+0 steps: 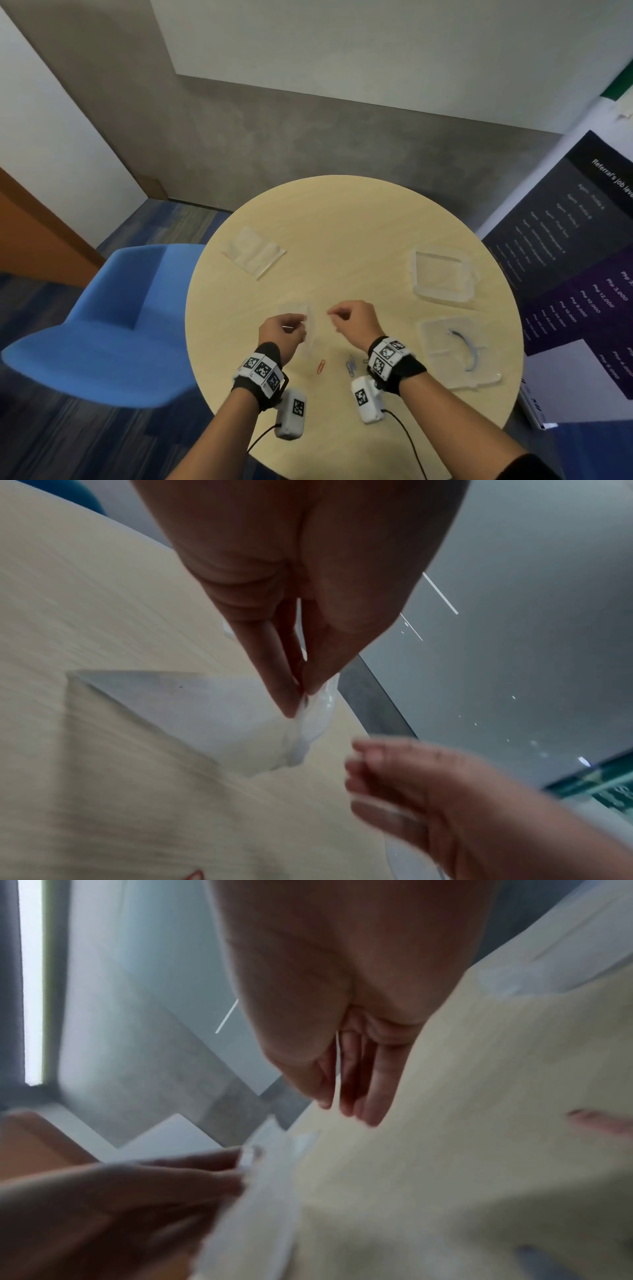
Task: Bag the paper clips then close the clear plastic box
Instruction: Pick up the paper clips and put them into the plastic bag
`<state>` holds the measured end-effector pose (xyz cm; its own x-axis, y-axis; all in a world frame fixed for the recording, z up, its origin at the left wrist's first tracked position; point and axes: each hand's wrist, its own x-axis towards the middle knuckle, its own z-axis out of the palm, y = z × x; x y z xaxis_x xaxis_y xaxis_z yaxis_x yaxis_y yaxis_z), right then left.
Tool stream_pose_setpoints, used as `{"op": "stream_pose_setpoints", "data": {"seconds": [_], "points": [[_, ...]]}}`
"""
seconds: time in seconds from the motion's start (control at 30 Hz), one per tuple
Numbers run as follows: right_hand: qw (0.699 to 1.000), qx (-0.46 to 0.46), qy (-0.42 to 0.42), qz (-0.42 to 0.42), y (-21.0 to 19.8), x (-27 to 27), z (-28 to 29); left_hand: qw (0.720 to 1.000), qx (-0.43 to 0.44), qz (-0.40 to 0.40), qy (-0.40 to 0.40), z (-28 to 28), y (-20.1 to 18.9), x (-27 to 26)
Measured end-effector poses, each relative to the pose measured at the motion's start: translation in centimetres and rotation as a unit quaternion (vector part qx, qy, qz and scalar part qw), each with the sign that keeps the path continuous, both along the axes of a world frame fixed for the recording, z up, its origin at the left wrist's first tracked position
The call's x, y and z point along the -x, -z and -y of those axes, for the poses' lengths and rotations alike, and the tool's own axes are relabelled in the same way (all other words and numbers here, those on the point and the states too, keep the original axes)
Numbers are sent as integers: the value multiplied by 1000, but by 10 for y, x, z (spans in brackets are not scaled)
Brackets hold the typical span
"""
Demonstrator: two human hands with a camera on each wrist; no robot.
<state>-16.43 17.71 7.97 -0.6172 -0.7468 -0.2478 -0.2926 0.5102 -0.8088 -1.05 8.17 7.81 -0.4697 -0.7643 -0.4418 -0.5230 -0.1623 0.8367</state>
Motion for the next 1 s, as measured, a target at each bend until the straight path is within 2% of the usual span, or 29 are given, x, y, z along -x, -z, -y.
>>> {"op": "stream_pose_setpoints", "data": {"seconds": [0.1,0.2,0.27,0.47,0.67,1.0], "points": [[986,-121,-15,-116,27,25,-34,1000,-10,-6,-15,1,0,-1],[952,-263,-78,-133,58,25,-64,1000,-15,-4,-15,1,1,-4],[937,-297,-98,-158,67,11,-74,1000,-15,0,-11,0,2,-5],[929,-288,-130,-194,71,-54,-77,1000,-12,9,4,-3,6,-10],[930,-227,-189,-218,73,-94,-65,1000,-7,8,19,-8,8,-12],[852,-259,-317,-327,75,-90,-70,1000,-5,11,13,-8,8,-24]]}}
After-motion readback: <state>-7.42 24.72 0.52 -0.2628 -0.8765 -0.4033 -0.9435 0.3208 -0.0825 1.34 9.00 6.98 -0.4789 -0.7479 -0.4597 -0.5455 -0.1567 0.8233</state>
